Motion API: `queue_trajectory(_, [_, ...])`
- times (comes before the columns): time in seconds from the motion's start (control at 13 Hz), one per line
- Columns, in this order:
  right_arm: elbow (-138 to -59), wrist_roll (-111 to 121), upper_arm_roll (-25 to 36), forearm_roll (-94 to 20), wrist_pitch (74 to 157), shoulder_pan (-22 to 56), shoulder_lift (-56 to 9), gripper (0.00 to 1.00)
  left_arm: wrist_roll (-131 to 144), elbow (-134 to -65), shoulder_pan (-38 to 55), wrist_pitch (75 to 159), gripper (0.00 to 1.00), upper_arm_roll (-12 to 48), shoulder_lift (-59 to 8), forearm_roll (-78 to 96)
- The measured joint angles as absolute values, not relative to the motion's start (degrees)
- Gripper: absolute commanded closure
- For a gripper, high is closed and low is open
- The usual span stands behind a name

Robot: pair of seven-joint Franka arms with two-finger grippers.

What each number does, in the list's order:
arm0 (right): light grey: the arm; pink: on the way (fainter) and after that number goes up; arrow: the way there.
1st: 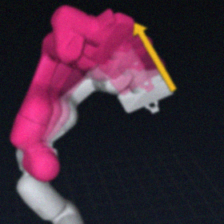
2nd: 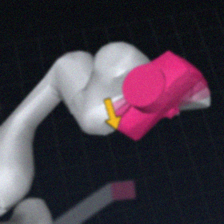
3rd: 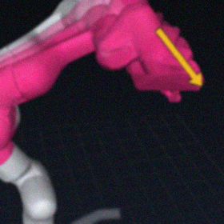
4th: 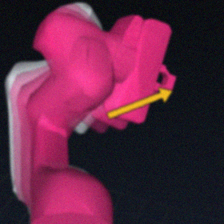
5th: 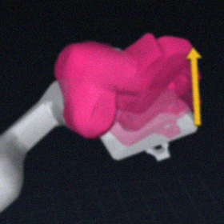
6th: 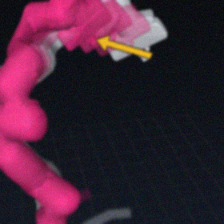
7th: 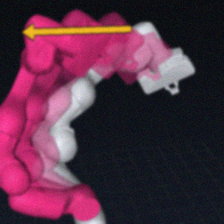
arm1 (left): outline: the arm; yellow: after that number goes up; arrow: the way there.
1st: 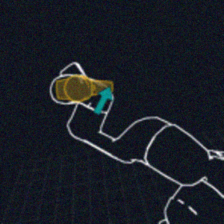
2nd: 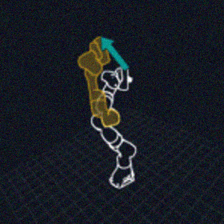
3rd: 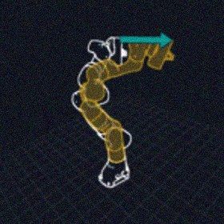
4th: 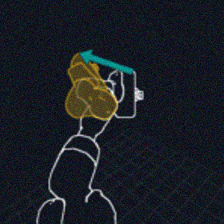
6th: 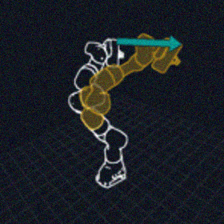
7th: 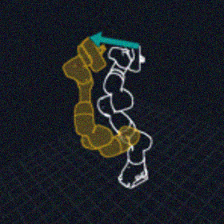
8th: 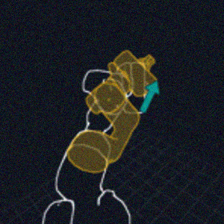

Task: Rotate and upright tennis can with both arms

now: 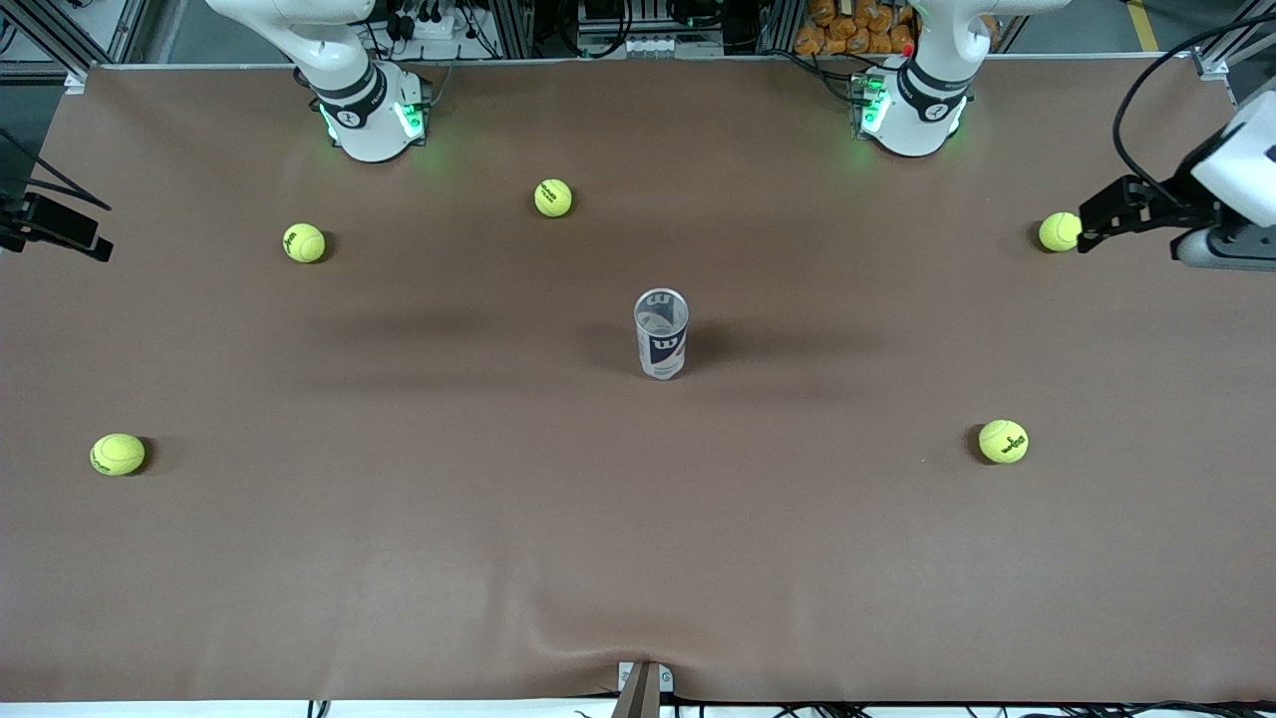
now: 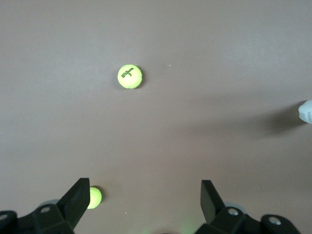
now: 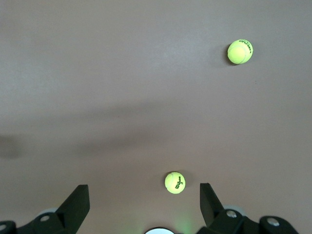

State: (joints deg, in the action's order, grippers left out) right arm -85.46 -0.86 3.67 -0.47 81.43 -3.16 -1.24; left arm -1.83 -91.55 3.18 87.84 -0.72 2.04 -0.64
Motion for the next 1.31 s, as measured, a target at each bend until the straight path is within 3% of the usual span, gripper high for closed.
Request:
queue_trajectory(0.23, [-85.44,-0.86,3.69,-0.47,81.43,-3.16,-1.25,0.00,-0.47,-91.55,3.07,87.85,0.00,-4.07,2.00,-0.64])
queue_trajectory(1.31, [-85.44,-0.86,3.69,-0.45,81.43,-3.16,-1.25,0.00,1.52,-91.55,3.60,87.85,0.00,-3.92,1.81,-0.64])
